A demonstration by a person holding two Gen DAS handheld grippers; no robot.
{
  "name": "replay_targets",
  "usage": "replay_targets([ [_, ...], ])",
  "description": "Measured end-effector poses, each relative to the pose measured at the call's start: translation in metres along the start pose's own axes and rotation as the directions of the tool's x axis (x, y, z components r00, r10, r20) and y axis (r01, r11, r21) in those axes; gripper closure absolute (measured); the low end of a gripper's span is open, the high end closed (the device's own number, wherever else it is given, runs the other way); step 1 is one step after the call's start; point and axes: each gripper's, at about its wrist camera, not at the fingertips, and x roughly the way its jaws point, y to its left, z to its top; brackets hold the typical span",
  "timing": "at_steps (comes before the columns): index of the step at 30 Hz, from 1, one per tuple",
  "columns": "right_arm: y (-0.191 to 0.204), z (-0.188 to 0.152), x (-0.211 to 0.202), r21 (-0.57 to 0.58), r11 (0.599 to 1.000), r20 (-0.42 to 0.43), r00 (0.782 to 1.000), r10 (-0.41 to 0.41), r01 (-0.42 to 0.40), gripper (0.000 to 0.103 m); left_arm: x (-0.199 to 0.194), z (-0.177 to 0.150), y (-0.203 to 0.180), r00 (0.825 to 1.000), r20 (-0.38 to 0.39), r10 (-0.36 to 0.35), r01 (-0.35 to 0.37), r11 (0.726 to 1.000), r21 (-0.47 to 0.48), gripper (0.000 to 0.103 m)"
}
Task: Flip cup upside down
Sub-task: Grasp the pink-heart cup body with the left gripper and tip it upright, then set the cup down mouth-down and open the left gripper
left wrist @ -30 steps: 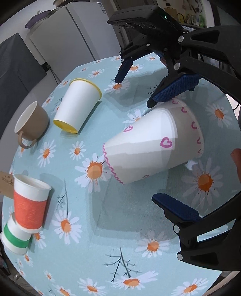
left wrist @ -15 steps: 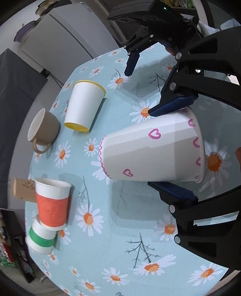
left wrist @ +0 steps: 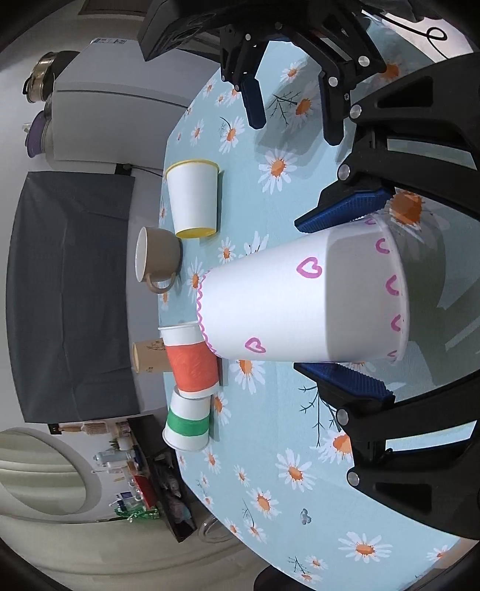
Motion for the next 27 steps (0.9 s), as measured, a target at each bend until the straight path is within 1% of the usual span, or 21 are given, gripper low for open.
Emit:
replay_targets([
  [2,0.008,-0.001,0.000,0.002,1.000,0.000,1.000,0.001,-0.001,0.017,-0.008,-0.007,-0.001,1.000,0.030,0.003,-0.003,1.000,0.021,0.034],
  [5,0.020,-0.002,-0.001,0.007,1.000,0.005,1.000,-0.007,0.007,0.017,-0.009,-0.018,0.000,0.999,0.006,-0.036,0.036,0.999,0.020,0.034],
  [7,0.027,-0.003,-0.002,0.010,1.000,0.005,1.000,-0.013,0.013,0.017,-0.012,-0.024,0.003,0.999,0.000,-0.046,0.046,0.999,0.012,0.034],
  [16,0.045,-0.012,-0.009,0.046,0.999,0.018,0.999,-0.029,0.029,0.017,-0.023,-0.036,0.011,0.998,0.005,-0.064,0.064,0.998,0.012,0.034],
  [20,0.049,-0.015,-0.011,0.072,0.997,0.026,0.999,-0.035,0.033,0.017,-0.026,-0.040,0.009,0.997,0.004,-0.076,0.075,0.996,0.039,0.033],
  [25,0.052,-0.020,-0.016,0.115,0.992,0.053,0.997,-0.059,0.053,0.016,-0.033,-0.042,0.009,0.995,0.016,-0.094,0.093,0.994,0.054,0.020],
  [27,0.056,-0.023,-0.019,0.123,0.990,0.068,0.995,-0.078,0.069,0.015,-0.038,-0.043,0.008,0.995,0.023,-0.094,0.093,0.994,0.059,0.018],
])
